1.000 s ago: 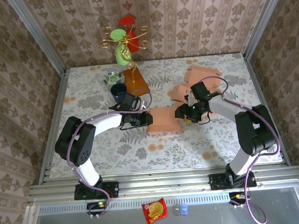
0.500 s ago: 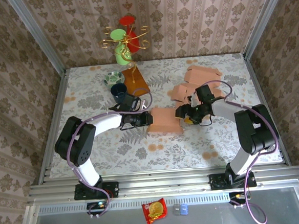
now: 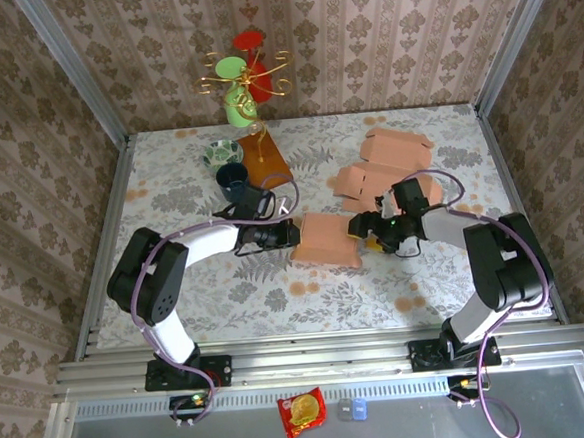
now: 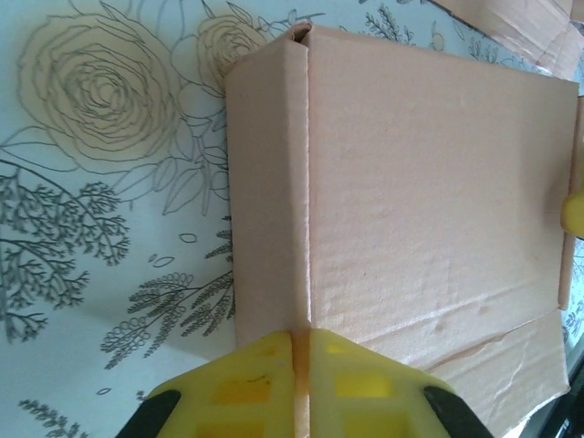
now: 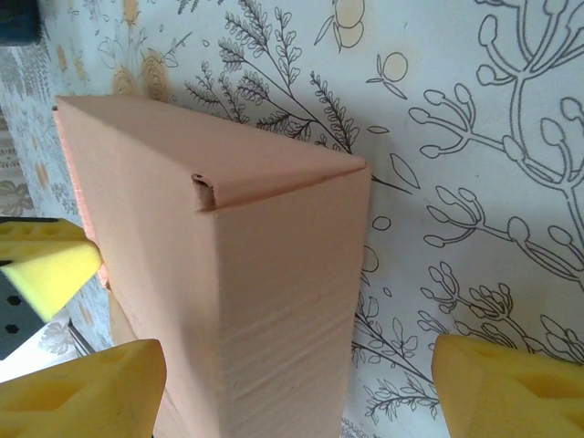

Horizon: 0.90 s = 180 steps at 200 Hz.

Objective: Fold the paper box

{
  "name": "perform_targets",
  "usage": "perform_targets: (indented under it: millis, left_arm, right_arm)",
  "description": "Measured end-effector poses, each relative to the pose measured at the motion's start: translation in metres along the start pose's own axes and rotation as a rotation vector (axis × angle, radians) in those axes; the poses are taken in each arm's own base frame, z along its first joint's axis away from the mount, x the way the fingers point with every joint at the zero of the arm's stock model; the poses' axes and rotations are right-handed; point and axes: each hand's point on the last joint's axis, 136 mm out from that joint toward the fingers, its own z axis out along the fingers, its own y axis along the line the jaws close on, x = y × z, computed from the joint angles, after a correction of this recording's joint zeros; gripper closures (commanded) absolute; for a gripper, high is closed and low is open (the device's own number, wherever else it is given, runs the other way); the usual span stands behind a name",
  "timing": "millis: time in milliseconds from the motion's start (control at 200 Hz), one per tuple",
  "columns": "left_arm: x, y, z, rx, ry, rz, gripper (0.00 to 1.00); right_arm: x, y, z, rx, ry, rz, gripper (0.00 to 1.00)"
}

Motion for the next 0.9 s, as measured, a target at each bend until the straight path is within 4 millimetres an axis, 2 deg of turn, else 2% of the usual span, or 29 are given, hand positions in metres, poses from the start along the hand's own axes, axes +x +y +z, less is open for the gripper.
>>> perform_targets:
  millis: [285, 900]
  left_arm:
    - [0.003, -0.004, 0.003, 0.039, -0.010, 0.006, 0.94]
    - [0.002, 0.000, 0.002, 0.047, -0.019, 0.000, 0.95]
  right_arm:
    - [0.012, -0.005, 0.001, -0.025, 0.002, -0.005, 0.21]
    - [0.010, 0.005, 0.001, -0.087, -0.004, -0.014, 0.22]
